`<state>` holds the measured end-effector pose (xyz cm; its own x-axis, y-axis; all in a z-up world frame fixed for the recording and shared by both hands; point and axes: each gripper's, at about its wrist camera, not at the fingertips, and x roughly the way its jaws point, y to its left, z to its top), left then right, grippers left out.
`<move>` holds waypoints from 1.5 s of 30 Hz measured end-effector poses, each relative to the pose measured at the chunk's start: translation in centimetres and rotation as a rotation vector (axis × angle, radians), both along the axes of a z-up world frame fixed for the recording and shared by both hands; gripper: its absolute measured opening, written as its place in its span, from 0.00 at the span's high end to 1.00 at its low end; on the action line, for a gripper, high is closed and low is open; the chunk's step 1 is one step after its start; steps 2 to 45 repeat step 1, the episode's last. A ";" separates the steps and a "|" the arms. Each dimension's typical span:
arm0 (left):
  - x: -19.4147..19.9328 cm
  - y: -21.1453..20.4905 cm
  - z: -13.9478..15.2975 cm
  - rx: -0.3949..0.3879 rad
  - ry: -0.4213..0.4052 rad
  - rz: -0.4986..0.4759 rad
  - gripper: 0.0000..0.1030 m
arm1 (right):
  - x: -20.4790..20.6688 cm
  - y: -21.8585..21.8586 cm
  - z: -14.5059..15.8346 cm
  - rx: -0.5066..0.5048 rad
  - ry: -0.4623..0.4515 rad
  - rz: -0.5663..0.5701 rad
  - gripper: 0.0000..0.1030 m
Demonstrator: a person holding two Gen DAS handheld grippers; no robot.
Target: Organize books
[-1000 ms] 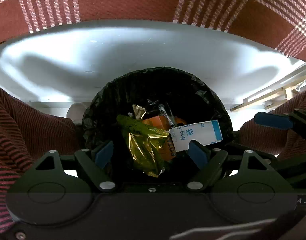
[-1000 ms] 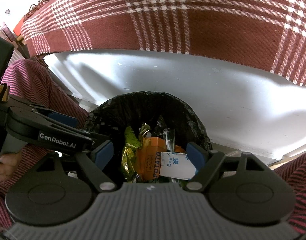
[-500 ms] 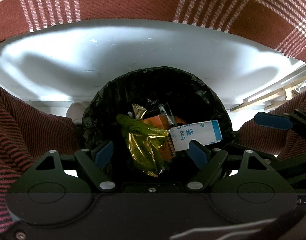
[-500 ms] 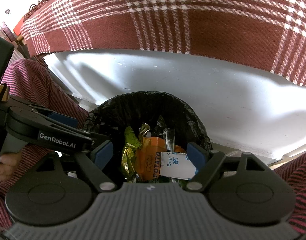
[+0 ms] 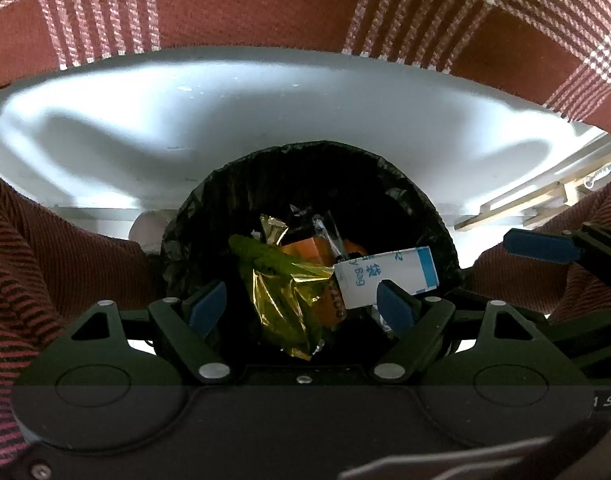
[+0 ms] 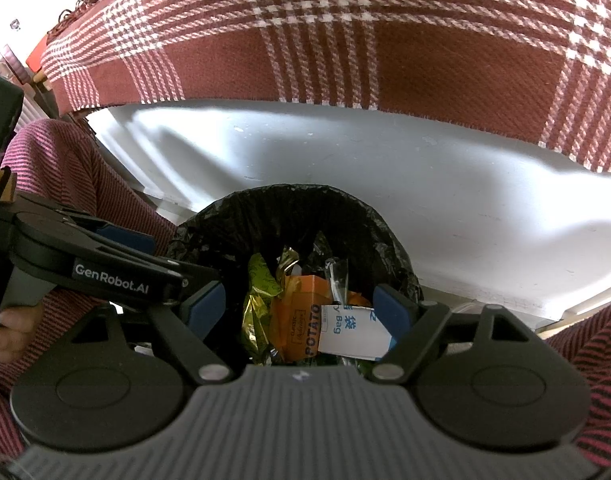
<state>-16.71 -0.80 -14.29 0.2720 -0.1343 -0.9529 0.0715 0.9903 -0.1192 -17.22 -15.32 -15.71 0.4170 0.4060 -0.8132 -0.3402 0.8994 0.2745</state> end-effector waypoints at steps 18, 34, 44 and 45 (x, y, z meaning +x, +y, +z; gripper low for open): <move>0.0 0.0 0.1 0.003 -0.002 -0.001 0.21 | 0.0 0.0 0.0 0.001 0.000 -0.003 0.14; 0.0 0.0 0.1 0.003 -0.002 -0.001 0.21 | 0.0 0.0 0.0 0.001 0.000 -0.003 0.14; 0.0 0.0 0.1 0.003 -0.002 -0.001 0.21 | 0.0 0.0 0.0 0.001 0.000 -0.003 0.14; 0.0 0.0 0.1 0.003 -0.002 -0.001 0.21 | 0.0 0.0 0.0 0.001 0.000 -0.003 0.14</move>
